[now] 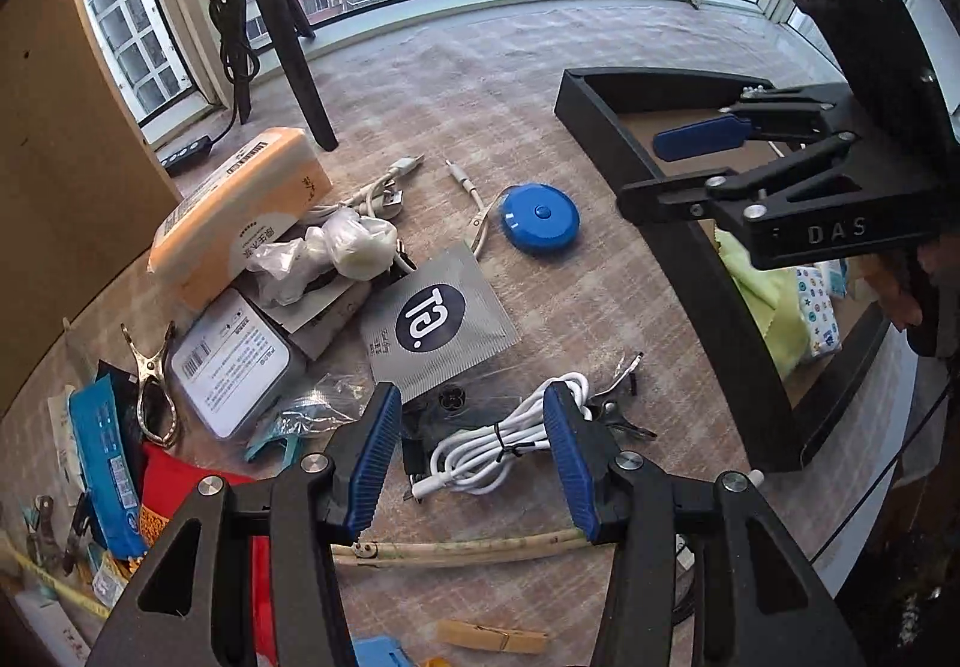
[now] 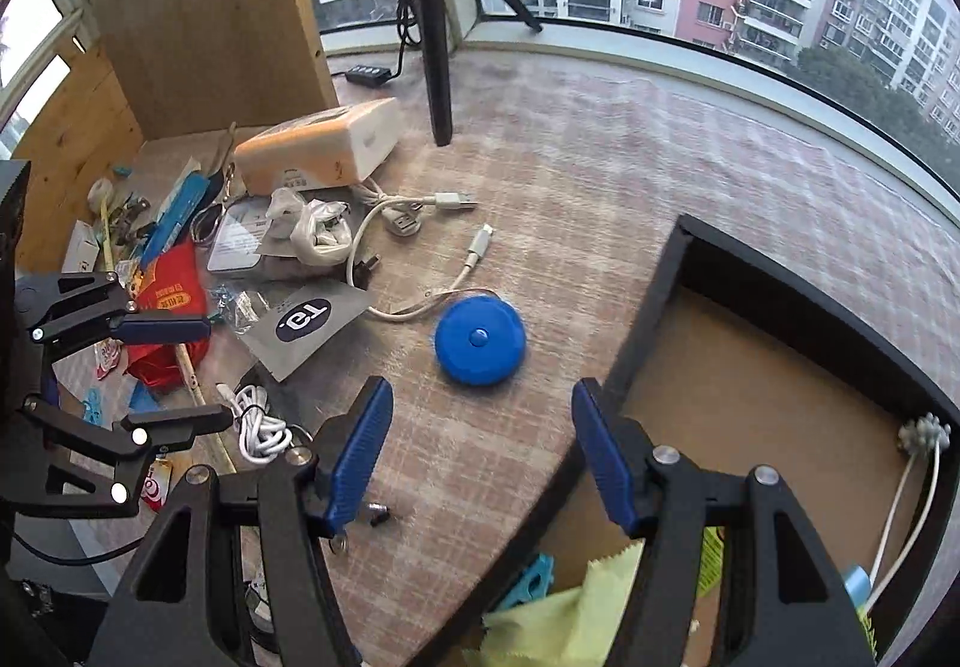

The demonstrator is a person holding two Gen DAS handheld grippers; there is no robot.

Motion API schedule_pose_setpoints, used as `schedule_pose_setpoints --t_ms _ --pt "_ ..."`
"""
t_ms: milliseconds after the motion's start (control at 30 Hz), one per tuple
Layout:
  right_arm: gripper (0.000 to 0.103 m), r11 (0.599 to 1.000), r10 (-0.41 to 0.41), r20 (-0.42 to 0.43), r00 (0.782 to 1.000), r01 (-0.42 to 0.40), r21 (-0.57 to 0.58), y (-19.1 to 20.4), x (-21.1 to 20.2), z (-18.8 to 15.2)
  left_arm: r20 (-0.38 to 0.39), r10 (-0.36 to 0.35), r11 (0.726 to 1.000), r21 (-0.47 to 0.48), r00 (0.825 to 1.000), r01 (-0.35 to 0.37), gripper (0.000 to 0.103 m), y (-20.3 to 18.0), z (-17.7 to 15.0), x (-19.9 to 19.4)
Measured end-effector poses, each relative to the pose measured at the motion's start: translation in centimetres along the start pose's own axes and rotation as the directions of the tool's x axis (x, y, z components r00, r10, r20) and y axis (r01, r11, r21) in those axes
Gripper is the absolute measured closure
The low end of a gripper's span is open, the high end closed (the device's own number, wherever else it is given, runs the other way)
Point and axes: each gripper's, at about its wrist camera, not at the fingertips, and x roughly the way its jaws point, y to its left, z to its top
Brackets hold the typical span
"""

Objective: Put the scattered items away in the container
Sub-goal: 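Grasp grey packet with left tool while right tool carries blue tape measure to tray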

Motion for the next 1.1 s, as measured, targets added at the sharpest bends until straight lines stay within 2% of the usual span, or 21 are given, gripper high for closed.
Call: schedule_pose_setpoints --t_ms 233,333,467,667,733,767,933,1100 --pt "0.042 0.999 -0.03 -0.084 0.996 0.026 -0.046 0.2 4.4 1.9 -0.035 0.003 1.0 0.028 0.999 -0.002 0.057 -0.4 1.4 2.7" --pt "0.042 0.997 -0.043 -0.111 0.993 0.035 -0.068 0.3 5.9 2.3 -0.048 0.036 0.999 0.035 0.998 -0.035 0.059 -0.2 2.0 3.6" --pt "0.042 0.994 -0.065 -0.127 0.99 0.053 -0.098 0.4 7.2 2.5 -0.053 0.015 1.0 0.024 0.998 -0.013 0.063 0.6 2.3 3.9" --pt "0.041 0.983 -0.1 -0.144 0.984 0.076 -0.166 1.4 8.3 2.7 -0.028 -0.02 1.0 0.023 0.999 0.021 0.077 1.0 2.7 3.1" --pt "0.044 0.984 -0.1 -0.152 0.983 0.075 -0.161 1.3 8.2 2.8 -0.021 -0.006 1.0 0.026 1.0 0.006 0.091 1.1 2.8 2.9" --pt "0.054 0.985 -0.099 -0.152 0.983 0.074 -0.158 1.3 8.1 2.9 -0.02 -0.001 1.0 0.022 1.0 0.002 0.093 1.3 2.8 2.9" --pt "0.054 0.989 -0.087 -0.16 0.983 0.065 -0.135 0.8 7.6 2.8 0.005 -0.021 1.0 -0.004 1.0 0.021 0.102 2.2 2.6 2.2" --pt "0.054 0.996 -0.043 -0.126 0.991 0.033 -0.081 0.6 6.2 2.7 0.054 0.002 1.0 -0.021 0.999 -0.001 0.103 2.8 2.8 0.6"
